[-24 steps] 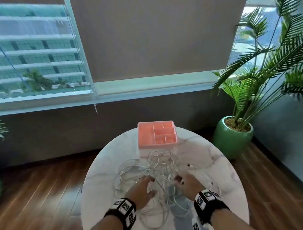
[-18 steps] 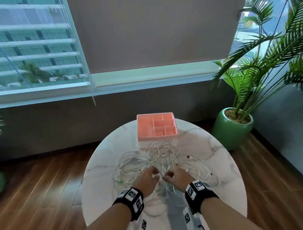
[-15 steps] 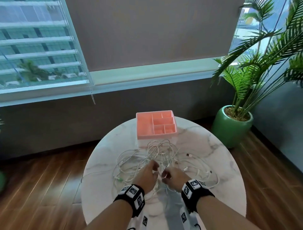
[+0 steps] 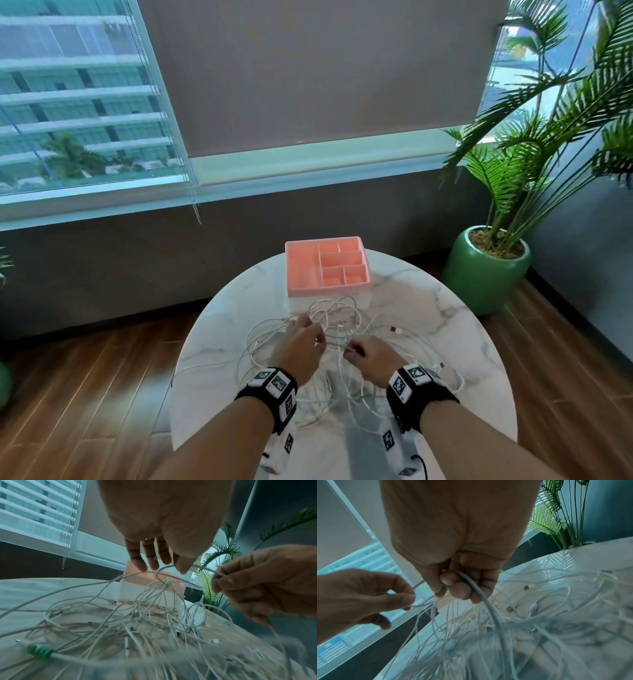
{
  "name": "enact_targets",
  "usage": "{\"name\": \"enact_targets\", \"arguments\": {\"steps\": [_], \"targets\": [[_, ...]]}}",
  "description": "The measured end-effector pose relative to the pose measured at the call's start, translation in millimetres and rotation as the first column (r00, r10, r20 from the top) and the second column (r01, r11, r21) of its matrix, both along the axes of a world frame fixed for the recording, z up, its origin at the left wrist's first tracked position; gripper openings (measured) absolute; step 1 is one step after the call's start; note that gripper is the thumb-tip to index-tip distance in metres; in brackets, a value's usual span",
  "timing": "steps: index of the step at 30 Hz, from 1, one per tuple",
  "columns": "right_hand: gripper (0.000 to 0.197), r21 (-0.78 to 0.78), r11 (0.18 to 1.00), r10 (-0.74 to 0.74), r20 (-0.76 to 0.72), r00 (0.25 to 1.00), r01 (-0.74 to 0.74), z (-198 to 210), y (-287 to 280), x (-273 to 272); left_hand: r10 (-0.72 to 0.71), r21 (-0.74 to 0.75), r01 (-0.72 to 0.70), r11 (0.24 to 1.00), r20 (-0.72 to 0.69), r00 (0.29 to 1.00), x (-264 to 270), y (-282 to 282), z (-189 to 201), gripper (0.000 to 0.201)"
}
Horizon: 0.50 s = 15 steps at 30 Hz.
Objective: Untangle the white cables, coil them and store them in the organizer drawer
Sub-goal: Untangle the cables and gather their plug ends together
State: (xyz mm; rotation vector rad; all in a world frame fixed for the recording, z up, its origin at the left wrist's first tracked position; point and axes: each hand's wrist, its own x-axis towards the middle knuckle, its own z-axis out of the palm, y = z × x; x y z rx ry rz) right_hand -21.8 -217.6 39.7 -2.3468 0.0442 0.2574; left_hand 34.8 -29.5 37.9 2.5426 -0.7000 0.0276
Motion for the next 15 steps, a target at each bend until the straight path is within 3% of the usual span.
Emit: {"name": "enact_targets", "arguments": {"steps": [4,9,12,15], "targets": [[0.022,0.023,0.998,-0.050,0.005,0.999,0.050,5,-32,1,0.088,-0.195,-0.101,0.976,-0.077,0.993,10,12,8,0.014],[0.017,0.052,0.990,-0.131,0.054,0.990,0.128,31,-54,9,0.080,-0.416,-0.103,0.903,-0.074,0.994,12,15,33,0.011],[0.018,0.110,0.977,-0.200,0.210,0.957,0.180,67,-60,22,0.091,-0.465,-0.119,0.877,-0.081,0.993,13,13,46,0.014],[0.016,0.175,0.972,-0.219,0.424,0.879,0.157,126,-58,37,0.043,-0.425,-0.089,0.901,-0.118,0.992,15,13,51,0.022]]}}
